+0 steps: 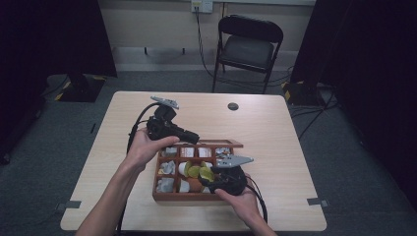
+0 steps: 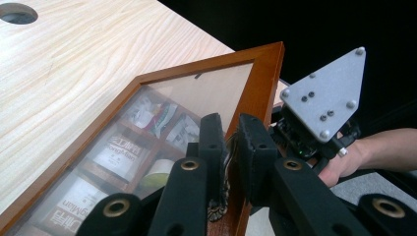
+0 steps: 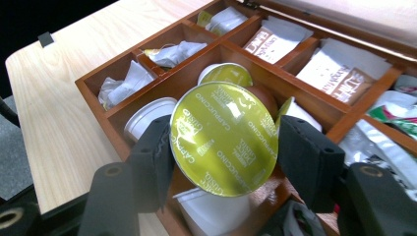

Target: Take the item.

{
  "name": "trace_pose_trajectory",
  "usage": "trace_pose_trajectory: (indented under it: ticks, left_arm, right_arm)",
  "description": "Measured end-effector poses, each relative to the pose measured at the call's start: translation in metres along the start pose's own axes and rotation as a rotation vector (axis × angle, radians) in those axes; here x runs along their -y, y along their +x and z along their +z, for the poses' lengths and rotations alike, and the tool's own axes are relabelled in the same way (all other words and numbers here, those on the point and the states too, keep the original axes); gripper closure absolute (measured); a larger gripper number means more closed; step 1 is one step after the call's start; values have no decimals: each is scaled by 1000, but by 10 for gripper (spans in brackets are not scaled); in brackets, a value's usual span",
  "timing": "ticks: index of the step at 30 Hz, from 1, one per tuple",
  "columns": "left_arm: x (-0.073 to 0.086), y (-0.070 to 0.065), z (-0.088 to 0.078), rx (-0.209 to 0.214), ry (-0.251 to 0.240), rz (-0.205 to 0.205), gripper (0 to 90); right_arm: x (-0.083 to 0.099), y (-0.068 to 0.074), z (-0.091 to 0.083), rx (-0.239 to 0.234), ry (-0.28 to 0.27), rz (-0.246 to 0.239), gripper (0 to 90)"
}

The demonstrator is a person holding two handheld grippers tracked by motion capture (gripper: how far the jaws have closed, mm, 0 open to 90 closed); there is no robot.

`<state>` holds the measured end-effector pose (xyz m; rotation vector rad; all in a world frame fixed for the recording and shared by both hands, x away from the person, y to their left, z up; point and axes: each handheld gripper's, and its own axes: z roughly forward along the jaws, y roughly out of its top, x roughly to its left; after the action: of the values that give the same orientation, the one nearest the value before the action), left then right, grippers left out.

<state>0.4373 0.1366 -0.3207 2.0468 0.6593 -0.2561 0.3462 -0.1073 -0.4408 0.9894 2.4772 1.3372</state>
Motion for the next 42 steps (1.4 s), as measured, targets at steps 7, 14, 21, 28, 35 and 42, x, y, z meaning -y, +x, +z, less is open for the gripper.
trace_pose_trajectory:
  ticks: [7, 14, 21, 28, 35, 42]
  left_arm:
    - [0, 1, 0, 1, -3, -6, 812]
    - [0, 1, -1, 0, -9, -11, 811]
    - [0, 1, -1, 0, -3, -9, 812]
    - [0, 1, -1, 1, 1, -3, 812]
    - [0, 0, 0, 2, 2, -4, 812]
    - [0, 0, 0, 0, 1, -4, 812]
  right_arm:
    - [-1, -6, -10, 11, -26, 12, 404]
    - [-1, -14, -22, 30, -46, 31, 404]
    - [0, -22, -29, 43, -54, 49, 404]
    - [2, -29, -37, 63, -62, 55, 404]
    - [9, -39, -48, 93, -68, 77, 404]
    - [13, -53, -56, 125, -86, 103, 404]
